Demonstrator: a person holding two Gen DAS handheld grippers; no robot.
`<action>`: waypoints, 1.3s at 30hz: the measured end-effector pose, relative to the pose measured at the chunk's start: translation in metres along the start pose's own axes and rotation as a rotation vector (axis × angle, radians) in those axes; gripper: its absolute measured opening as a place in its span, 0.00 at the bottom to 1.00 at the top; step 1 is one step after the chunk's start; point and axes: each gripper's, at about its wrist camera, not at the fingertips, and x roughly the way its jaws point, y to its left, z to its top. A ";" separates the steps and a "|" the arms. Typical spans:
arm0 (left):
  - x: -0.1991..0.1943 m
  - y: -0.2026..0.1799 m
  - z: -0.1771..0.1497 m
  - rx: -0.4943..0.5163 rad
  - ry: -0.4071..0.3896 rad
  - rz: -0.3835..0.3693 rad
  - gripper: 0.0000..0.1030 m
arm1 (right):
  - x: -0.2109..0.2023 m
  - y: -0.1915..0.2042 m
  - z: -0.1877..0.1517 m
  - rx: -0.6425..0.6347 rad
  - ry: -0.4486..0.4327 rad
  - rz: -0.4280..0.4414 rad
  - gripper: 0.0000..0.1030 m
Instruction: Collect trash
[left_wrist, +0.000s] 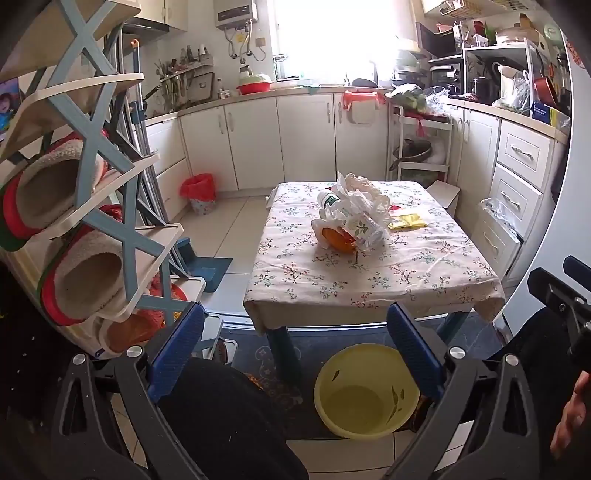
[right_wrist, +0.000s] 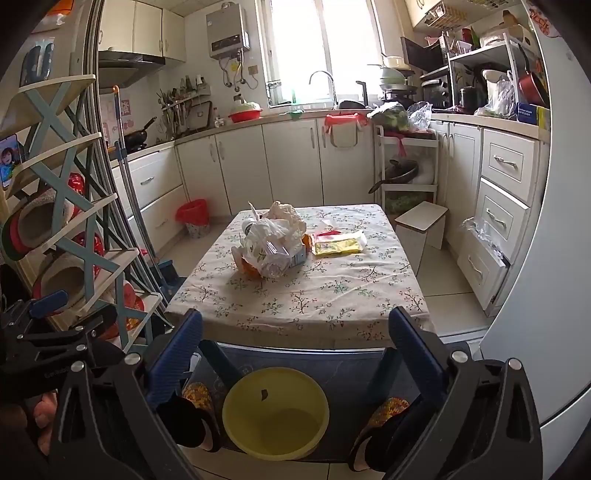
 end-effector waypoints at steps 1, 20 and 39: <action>0.000 -0.001 0.000 -0.001 -0.004 0.001 0.92 | -0.001 0.000 0.000 0.001 0.000 0.000 0.94; -0.004 0.000 -0.002 0.005 -0.012 0.004 0.92 | 0.004 -0.001 -0.002 -0.002 0.024 -0.008 0.94; -0.007 -0.004 0.001 0.012 -0.023 0.006 0.92 | 0.005 -0.002 -0.003 -0.006 0.024 -0.010 0.94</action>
